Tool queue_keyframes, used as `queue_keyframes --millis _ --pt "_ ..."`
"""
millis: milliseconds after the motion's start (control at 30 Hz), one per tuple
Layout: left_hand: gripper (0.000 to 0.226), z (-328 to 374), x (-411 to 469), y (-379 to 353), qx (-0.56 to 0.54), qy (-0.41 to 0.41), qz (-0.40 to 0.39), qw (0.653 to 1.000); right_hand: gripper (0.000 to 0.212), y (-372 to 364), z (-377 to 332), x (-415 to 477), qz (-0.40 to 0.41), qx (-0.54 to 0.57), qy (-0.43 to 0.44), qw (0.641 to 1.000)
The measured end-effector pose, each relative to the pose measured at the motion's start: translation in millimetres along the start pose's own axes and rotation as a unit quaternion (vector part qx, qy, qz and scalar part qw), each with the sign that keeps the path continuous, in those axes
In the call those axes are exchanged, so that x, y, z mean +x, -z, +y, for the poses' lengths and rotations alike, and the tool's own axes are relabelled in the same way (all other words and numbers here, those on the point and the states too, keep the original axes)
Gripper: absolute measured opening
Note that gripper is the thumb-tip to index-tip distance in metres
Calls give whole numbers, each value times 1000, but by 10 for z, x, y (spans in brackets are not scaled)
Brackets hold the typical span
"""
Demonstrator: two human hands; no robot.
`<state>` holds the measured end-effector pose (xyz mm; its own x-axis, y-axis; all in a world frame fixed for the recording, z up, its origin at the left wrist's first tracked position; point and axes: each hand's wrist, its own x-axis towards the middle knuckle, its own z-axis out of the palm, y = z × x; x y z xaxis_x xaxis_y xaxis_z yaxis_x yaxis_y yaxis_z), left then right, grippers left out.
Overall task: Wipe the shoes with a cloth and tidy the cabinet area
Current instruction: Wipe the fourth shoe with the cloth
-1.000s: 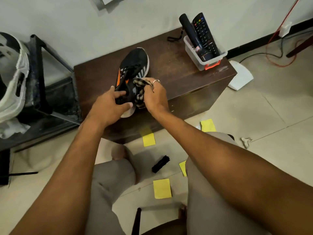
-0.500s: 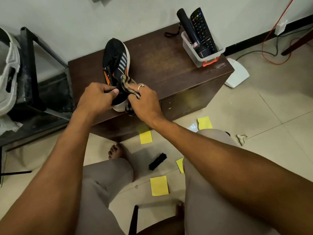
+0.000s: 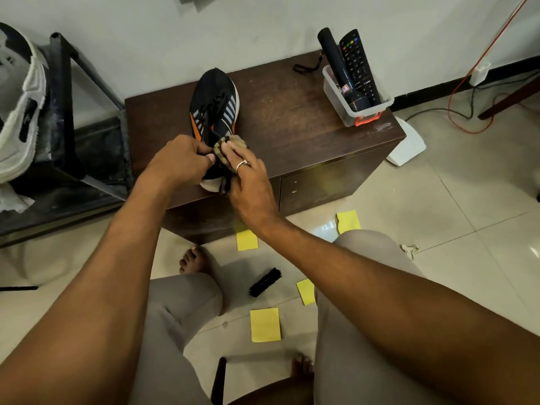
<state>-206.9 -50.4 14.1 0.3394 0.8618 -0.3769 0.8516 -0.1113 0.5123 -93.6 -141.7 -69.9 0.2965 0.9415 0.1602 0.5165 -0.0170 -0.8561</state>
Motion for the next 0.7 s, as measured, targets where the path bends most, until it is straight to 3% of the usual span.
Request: queue_keyframes --millis 200,300,367,467,533,700 --pt "35 51 5 -81 20 -13 14 1000 46 44 28 -153 14 -58 -4 998" --pt "37 61 32 -132 38 -22 28 999 37 146 -37 -34 70 29 -89 993" --pt "37 76 45 -143 45 -27 35 998 41 193 -48 89 124 63 -95 986" --pt "33 118 62 -168 52 -34 40 997 57 114 -11 146 61 67 -66 994" --pt "32 130 63 -177 53 -31 43 997 59 58 -25 69 26 108 -104 988" --pt "38 104 59 -183 46 -27 54 997 39 162 -54 31 52 167 -165 971"
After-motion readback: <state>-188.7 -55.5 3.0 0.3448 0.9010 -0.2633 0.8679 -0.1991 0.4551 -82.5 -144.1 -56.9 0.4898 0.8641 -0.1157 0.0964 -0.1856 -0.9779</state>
